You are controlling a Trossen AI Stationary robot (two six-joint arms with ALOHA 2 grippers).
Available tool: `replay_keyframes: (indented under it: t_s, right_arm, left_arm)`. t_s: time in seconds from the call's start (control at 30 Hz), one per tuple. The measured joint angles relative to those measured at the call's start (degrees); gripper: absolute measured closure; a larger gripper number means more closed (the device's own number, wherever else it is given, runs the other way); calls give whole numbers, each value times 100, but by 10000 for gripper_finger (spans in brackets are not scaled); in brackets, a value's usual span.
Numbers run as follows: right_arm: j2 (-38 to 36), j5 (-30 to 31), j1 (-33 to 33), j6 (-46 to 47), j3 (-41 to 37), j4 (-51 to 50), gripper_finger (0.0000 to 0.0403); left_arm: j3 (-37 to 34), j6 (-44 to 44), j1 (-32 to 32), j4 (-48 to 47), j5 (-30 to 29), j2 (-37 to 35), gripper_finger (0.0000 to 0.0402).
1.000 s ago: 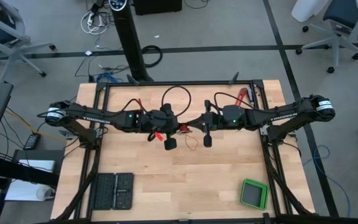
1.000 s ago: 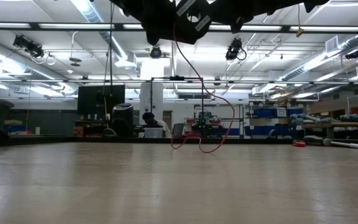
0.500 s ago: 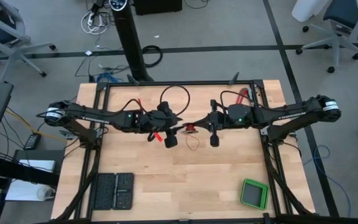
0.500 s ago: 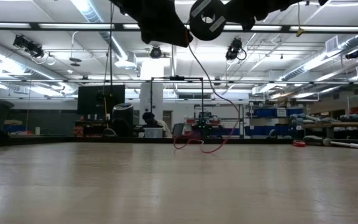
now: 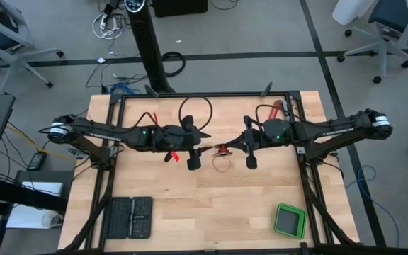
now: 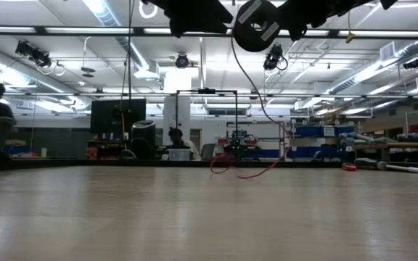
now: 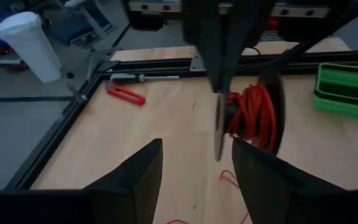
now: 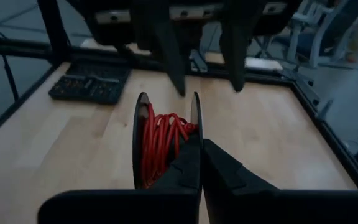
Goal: Coil cords
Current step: Coil the red wire onto the black spool
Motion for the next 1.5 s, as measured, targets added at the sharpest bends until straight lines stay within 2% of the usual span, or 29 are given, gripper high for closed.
replay_keyframes:
  t_s: [0.17,0.43,0.57,0.73,0.9,1.23,1.37,1.5]
  right_arm:
    - [1,-94,-2,26,-288,746,402]
    - [71,-189,-2,32,-309,1143,402]
    - [219,-193,-2,31,-314,1296,402]
    - [329,-170,-6,31,-307,1418,392]
    - [302,-82,0,148,-303,1460,368]
    - [-457,-31,90,193,-305,941,357]
    - [-1001,122,43,479,-305,-136,360]
    - [-1124,52,-111,907,-305,-1258,357]
  left_arm:
    - [0,129,-82,202,14,32,204]
    - [-2,152,-80,592,13,223,212]
    - [-13,376,-85,677,24,431,259]
    - [-22,511,-81,734,32,506,380]
    - [-7,486,-79,797,-21,493,398]
    - [-2,386,-76,768,-187,465,400]
    - [-2,318,-76,653,-231,301,401]
    - [1,297,-86,698,-256,130,401]
